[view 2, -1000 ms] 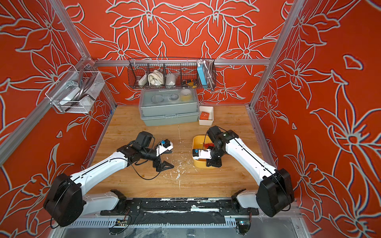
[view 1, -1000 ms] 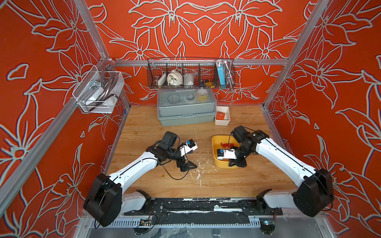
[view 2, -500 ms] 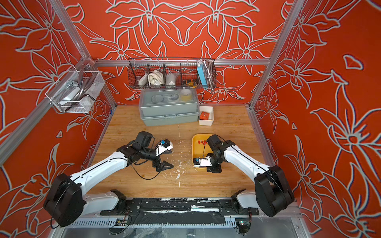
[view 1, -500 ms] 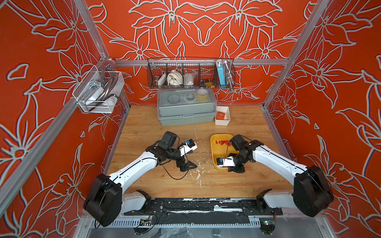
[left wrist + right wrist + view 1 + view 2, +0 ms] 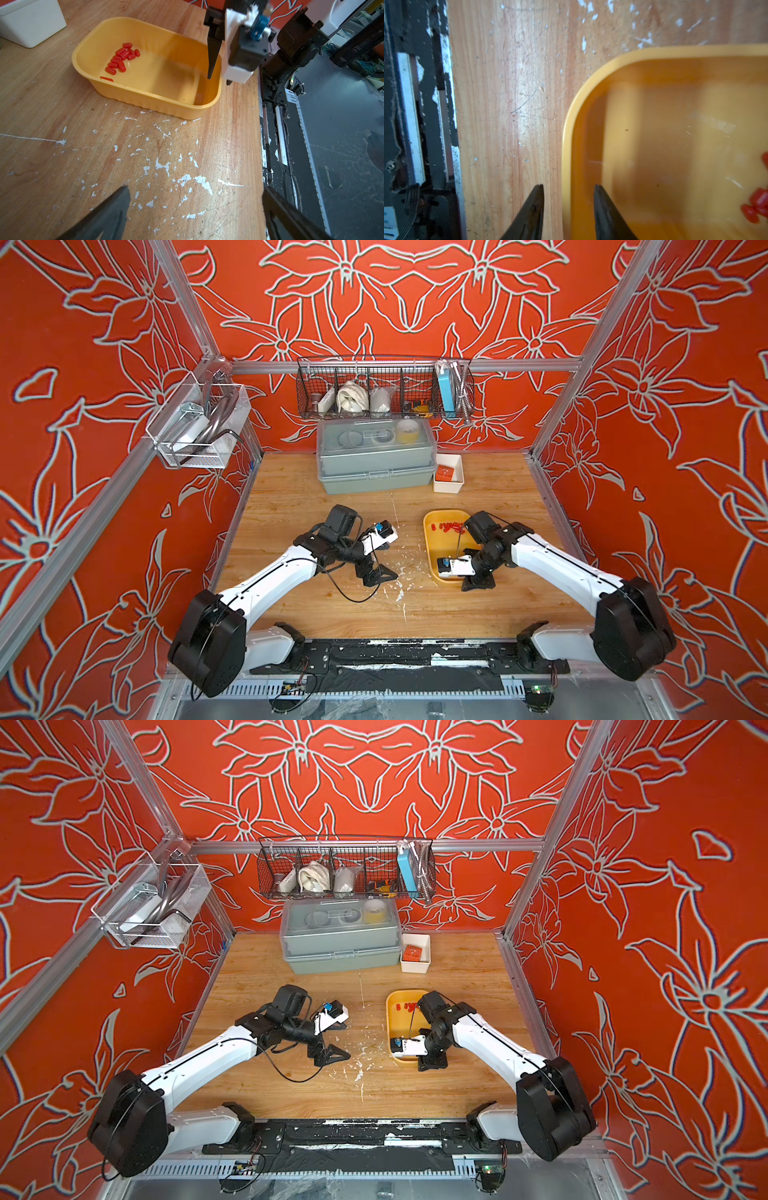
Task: Take the screw protection sleeves out of the storage box
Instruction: Pick up the screw protection sleeve from the storage box.
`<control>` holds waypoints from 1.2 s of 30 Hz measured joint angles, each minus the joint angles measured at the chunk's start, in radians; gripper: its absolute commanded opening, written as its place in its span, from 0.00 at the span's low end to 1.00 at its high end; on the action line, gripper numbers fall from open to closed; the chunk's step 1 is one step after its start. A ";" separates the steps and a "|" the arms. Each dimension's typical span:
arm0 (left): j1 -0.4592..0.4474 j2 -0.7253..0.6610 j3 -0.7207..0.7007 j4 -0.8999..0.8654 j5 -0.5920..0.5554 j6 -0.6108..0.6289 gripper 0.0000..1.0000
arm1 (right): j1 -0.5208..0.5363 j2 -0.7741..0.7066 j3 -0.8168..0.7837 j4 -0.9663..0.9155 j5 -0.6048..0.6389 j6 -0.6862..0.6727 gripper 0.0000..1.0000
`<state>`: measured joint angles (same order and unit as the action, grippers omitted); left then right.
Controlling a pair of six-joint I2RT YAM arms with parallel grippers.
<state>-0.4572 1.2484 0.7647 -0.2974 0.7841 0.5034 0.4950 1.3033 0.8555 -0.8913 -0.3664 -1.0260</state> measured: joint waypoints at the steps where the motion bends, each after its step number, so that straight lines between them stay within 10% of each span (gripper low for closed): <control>1: 0.000 0.000 0.000 0.000 0.000 -0.003 0.98 | -0.005 -0.020 0.019 -0.005 -0.016 0.019 0.43; 8: 0.000 0.019 0.003 0.037 0.014 -0.048 0.97 | -0.019 -0.106 0.047 0.180 -0.032 0.337 0.43; 18: -0.028 0.156 0.156 0.076 -0.031 -0.102 0.97 | -0.023 0.140 0.068 0.457 0.134 0.748 0.37; 36: -0.029 0.165 0.107 0.172 -0.069 -0.161 0.98 | -0.024 0.421 0.172 0.628 0.178 1.146 0.23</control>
<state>-0.4862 1.4132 0.8719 -0.1257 0.7155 0.3420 0.4709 1.7241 1.0275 -0.2638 -0.1883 0.1200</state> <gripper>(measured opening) 0.984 0.232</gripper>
